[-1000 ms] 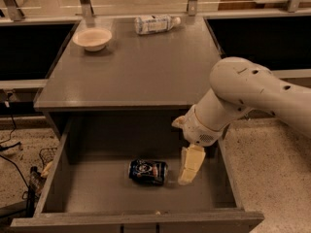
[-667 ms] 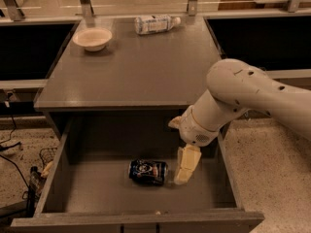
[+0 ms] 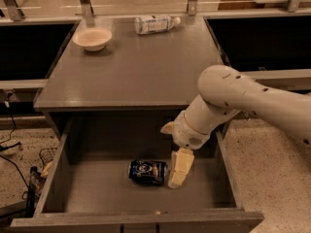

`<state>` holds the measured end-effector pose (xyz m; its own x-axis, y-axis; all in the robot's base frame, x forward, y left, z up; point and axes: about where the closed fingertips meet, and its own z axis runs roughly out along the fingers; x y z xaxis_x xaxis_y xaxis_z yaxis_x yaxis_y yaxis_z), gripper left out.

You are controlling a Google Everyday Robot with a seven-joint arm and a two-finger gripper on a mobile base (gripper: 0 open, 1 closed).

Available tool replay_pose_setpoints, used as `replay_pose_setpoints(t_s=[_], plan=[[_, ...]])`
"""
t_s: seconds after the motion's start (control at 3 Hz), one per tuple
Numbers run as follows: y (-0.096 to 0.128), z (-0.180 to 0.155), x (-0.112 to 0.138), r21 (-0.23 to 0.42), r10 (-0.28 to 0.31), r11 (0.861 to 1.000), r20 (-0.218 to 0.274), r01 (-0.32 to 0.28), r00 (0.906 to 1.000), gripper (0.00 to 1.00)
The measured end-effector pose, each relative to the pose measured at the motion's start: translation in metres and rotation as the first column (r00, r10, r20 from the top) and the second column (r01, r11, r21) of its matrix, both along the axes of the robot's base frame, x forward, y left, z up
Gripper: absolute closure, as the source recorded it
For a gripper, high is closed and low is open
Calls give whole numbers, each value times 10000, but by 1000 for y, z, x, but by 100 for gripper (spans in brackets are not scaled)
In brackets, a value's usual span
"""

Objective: Pick pepsi can from top drawer and place on counter

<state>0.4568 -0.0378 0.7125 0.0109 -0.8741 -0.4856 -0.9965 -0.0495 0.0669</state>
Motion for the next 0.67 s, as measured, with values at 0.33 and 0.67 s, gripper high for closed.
replay_pose_setpoints(t_s=[0.33,0.67], plan=[[0,0,0,0,7,10000,-11,-7,10000,0],[12,-28,-7,-91,-35,10000,-156,34,9999,0]])
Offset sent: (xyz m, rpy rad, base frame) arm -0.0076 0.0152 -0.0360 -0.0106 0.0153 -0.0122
